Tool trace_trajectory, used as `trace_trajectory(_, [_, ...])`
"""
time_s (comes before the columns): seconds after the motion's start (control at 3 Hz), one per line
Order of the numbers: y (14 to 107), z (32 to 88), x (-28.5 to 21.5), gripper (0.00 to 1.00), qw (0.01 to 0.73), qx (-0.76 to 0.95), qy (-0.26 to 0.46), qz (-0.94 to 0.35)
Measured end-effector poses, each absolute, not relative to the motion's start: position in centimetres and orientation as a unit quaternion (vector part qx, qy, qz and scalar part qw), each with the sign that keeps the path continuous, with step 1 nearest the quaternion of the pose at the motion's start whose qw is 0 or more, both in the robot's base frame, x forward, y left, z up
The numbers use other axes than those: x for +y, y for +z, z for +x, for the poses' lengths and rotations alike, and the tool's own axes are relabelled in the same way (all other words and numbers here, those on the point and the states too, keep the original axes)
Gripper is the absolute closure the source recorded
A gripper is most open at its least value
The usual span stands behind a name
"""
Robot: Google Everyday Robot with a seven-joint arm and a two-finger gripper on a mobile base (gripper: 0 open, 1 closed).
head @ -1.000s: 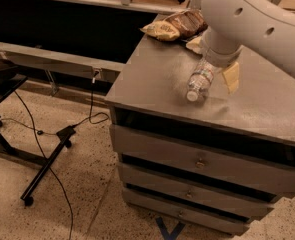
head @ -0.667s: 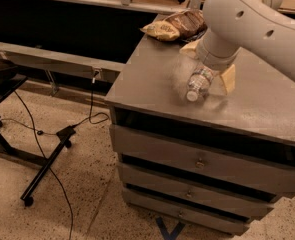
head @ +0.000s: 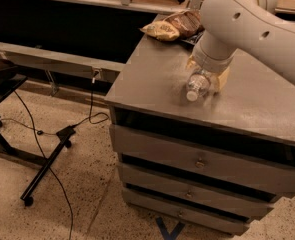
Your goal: Pick water bottle
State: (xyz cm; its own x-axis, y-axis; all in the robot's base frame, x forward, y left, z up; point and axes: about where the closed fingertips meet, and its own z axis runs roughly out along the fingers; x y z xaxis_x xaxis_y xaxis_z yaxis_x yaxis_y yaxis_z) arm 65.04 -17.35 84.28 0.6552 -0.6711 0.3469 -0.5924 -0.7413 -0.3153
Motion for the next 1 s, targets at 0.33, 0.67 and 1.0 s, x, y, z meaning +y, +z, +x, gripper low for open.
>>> trace_trajectory(0.33, [84.4,65.0,-17.4,0.68,0.087,0.349,-0.225,-0.906])
trace_trajectory(0.67, [86.0,64.8,-16.9,0.92,0.131,0.343,-0.236,-0.9])
trace_trajectory(1.0, [90.1,64.3,-14.8,1.0,0.207,0.313,-0.264,-0.888])
